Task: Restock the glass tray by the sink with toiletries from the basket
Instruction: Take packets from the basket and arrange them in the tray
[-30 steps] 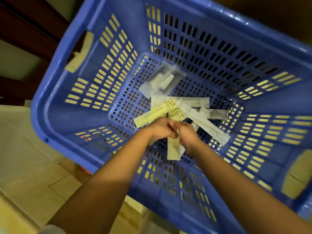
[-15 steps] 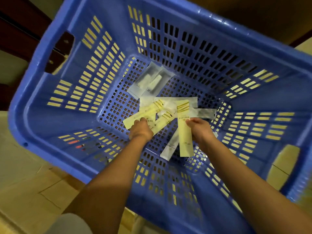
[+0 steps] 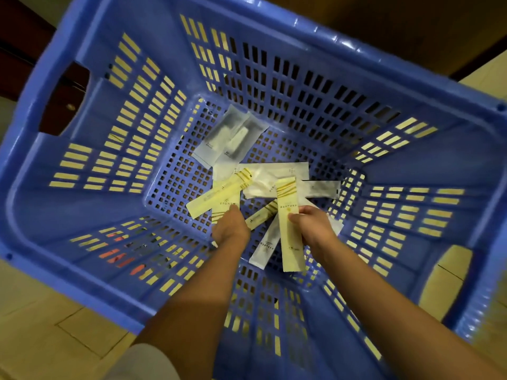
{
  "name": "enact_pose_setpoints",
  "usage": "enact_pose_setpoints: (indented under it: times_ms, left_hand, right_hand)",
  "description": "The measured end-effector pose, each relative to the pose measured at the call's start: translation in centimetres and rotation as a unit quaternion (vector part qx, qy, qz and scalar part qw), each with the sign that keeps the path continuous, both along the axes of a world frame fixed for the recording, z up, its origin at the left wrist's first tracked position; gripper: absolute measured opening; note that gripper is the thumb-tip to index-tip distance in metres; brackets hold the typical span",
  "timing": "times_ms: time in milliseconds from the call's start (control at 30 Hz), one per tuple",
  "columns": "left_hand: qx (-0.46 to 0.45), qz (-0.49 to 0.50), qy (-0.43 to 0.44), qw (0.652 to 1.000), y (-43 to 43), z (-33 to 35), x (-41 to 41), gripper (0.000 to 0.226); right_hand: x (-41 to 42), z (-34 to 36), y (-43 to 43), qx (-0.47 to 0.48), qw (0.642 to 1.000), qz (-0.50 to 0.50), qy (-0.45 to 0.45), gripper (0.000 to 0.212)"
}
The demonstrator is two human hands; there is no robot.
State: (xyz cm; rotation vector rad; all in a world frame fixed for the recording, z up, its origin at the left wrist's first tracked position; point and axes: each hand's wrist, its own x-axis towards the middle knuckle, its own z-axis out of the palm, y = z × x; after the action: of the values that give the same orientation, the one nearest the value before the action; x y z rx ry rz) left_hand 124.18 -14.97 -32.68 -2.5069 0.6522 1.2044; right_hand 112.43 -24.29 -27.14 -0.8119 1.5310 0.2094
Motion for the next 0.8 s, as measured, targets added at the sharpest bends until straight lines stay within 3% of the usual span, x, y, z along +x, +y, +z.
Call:
enact_pose_setpoints:
  times_ms: [67, 167, 300, 400, 467, 667, 800]
  left_hand:
    - [0.002, -0.049, 0.016, 0.999, -0.2, 0.5, -0.1, 0.037]
    - [-0.004, -0.063, 0.066, 0.996, -0.8, 2.4, 0.3, 0.005]
    - [-0.055, 0.095, 0.161, 0.981, -1.4, 5.4, 0.8, 0.032]
    - [-0.129, 0.280, 0.273, 0.911, -2.0, 9.5, 0.7, 0.021]
    - [-0.181, 0.344, 0.313, 0.866, -2.3, 12.3, 0.5, 0.027]
    - [-0.354, 0.364, 0.297, 0.808, -1.4, 20.5, 0.5, 0.045]
    - [-0.422, 0.397, 0.361, 0.730, -1.0, 25.9, 0.8, 0.028]
  right_hand:
    - [-0.3, 0.4, -0.3, 0.001, 1.000, -0.005, 0.003, 0.007]
    - [-0.8, 1.5, -0.8, -0.001, 1.000, -0.020, 0.004, 0.007]
    - [-1.2, 3.8, -1.2, -0.001, 0.999, -0.043, -0.004, 0.010]
    - [-1.4, 6.2, -1.3, -0.012, 0.998, -0.053, -0.012, 0.013]
    - [-1.5, 8.3, -1.3, -0.017, 0.998, -0.053, -0.021, 0.012]
    - [-2.9, 17.3, -0.6, -0.124, 0.990, -0.038, -0.050, 0.013]
    - [-3.4, 22.4, 0.7, -0.179, 0.980, -0.032, -0.074, 0.011]
